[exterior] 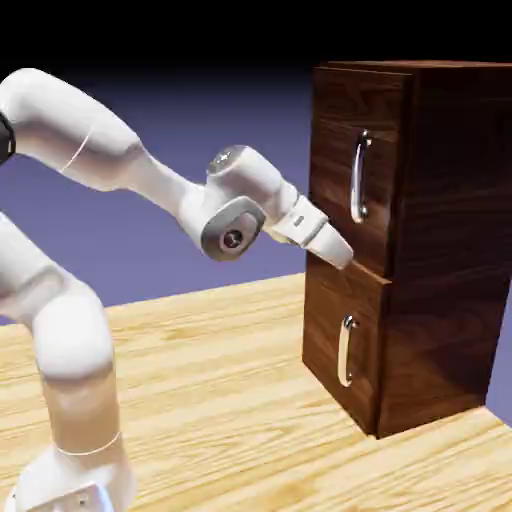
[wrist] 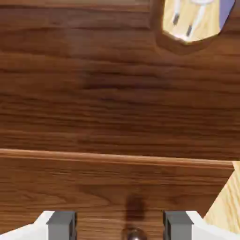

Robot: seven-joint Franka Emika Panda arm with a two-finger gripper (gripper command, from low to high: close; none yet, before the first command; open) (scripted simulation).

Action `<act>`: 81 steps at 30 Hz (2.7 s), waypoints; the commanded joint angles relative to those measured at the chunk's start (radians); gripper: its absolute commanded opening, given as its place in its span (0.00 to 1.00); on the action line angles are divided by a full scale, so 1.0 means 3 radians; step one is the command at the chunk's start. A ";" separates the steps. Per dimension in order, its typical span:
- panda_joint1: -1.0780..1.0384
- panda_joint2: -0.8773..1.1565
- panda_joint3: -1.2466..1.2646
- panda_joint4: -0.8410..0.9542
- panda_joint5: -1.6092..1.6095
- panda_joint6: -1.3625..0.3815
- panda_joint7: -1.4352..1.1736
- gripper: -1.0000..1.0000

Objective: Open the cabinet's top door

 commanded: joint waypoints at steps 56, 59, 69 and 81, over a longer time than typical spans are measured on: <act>0.2242 -0.1372 -0.2370 0.0719 -0.8120 -0.0632 0.6354 0.50; 0.2286 -0.1399 -0.2417 0.0733 -0.8280 -0.0644 0.6479 0.50; 0.2490 -0.0984 -0.2438 0.0956 -0.8314 -0.0943 0.6730 0.00; 0.1132 -0.0957 -0.1007 0.0430 -0.7338 -0.1254 0.6867 0.00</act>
